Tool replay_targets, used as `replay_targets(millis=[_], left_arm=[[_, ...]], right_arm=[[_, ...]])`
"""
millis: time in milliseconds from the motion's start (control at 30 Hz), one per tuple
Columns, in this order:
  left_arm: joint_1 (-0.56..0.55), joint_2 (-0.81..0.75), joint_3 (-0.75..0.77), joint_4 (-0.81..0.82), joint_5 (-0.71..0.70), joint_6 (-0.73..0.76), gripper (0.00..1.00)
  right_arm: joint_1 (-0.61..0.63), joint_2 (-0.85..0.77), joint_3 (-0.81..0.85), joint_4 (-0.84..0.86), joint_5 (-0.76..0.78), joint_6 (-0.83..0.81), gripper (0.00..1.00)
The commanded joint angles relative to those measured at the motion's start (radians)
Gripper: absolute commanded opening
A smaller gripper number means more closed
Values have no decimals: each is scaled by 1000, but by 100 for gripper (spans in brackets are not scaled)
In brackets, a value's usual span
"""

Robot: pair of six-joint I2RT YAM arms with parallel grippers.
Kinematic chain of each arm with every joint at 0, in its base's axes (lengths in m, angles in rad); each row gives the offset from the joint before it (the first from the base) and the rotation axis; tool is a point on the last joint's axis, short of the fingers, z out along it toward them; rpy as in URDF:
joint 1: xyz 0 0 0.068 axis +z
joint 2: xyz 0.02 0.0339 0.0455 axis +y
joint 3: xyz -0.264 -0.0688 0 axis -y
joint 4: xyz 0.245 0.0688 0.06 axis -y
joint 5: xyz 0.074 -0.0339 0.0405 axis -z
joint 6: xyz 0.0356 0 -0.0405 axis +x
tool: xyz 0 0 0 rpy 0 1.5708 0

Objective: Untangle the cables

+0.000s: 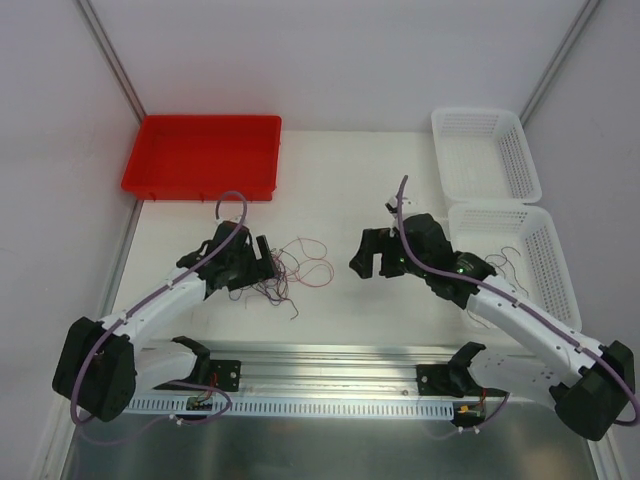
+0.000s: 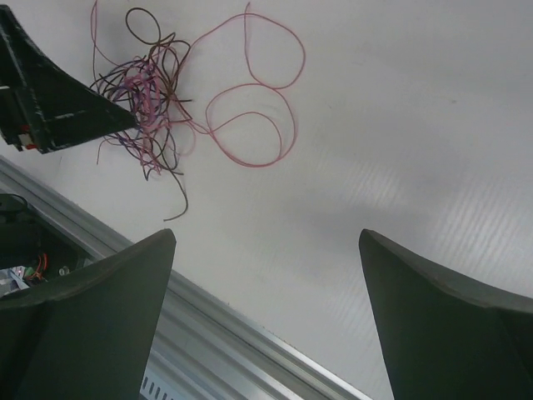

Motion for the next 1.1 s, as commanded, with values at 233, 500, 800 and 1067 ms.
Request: replay_targets(millis=[233, 500, 800, 1067], left_arm=[[-175, 28, -113, 214, 34, -189, 26], [-275, 31, -100, 259, 83, -117, 7], [-382, 66, -52, 317, 169, -65, 13], [-417, -13, -88, 280, 35, -166, 51]], right_arm=[[148, 131, 24, 174, 32, 24, 97], [163, 160, 13, 212, -34, 15, 90], [187, 206, 3, 249, -34, 49, 75], [202, 179, 10, 207, 3, 49, 71]])
